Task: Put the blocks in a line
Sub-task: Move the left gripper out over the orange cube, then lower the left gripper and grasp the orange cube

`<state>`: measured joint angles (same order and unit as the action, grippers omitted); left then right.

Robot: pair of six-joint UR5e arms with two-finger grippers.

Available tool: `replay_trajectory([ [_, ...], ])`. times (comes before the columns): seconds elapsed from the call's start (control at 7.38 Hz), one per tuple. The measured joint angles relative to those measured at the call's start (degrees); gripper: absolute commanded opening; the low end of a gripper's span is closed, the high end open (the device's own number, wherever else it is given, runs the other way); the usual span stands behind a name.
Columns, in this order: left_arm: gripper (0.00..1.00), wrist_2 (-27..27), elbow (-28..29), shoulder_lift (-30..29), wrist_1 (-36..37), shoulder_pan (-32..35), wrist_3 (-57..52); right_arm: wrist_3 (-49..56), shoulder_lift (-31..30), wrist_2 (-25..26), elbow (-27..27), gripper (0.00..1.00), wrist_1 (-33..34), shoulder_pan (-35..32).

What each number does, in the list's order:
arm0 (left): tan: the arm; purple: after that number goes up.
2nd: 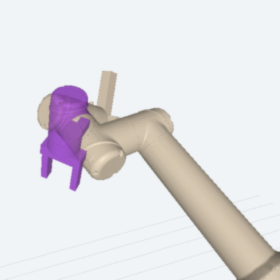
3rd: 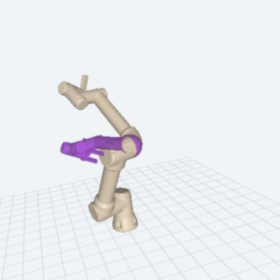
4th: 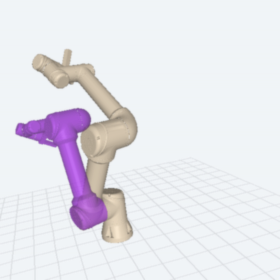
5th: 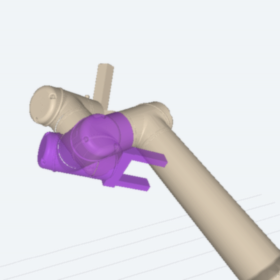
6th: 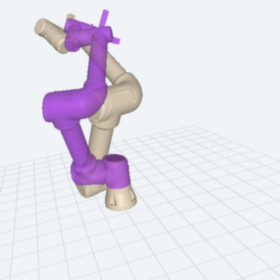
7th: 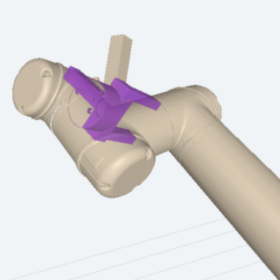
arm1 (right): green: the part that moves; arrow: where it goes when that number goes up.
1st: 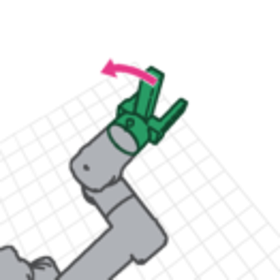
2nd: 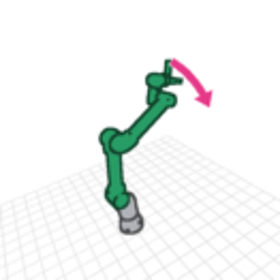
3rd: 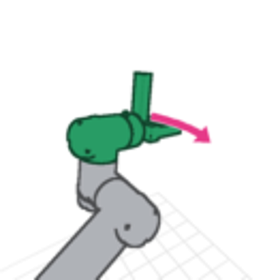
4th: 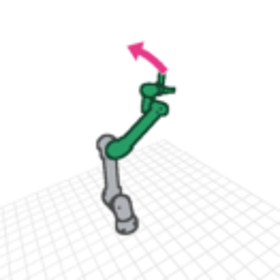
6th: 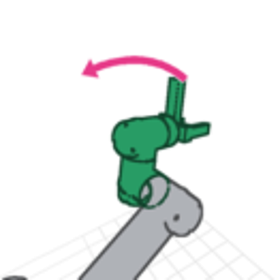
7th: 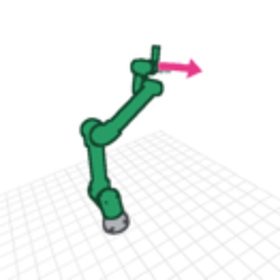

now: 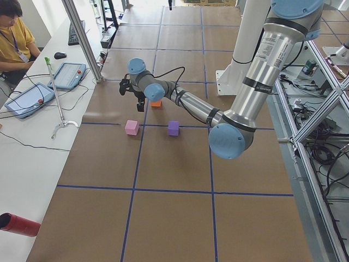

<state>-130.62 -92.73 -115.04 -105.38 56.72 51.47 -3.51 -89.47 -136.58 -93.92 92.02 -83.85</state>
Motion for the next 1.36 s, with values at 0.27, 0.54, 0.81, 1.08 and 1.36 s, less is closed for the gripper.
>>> replay_trajectory([
  [0.27, 1.0, 6.8, 4.3, -5.9, 0.0, -7.0, 10.4, 0.0, 0.0, 0.0, 0.0, 1.0, 0.0, 0.0],
  [0.54, 1.0, 13.9, 6.7, -8.2, 0.1, -11.8, 14.4, 0.0, 0.0, 0.0, 0.0, 1.0, 0.0, 0.0],
  [0.81, 1.0, 15.7, 8.0, -9.6, 0.3, -13.9, 15.3, 0.0, 0.0, 0.0, 0.0, 1.0, 0.0, 0.0],
  [1.08, 0.99, 15.9, 8.9, -10.1, 0.2, -15.5, 16.5, 0.0, 0.0, 0.0, 0.0, 1.0, 0.0, 0.0],
  [1.36, 0.32, 15.9, 10.1, -10.2, -0.4, -16.7, 16.8, 0.0, 0.0, 0.0, 0.0, 1.0, 0.0, 0.0],
])
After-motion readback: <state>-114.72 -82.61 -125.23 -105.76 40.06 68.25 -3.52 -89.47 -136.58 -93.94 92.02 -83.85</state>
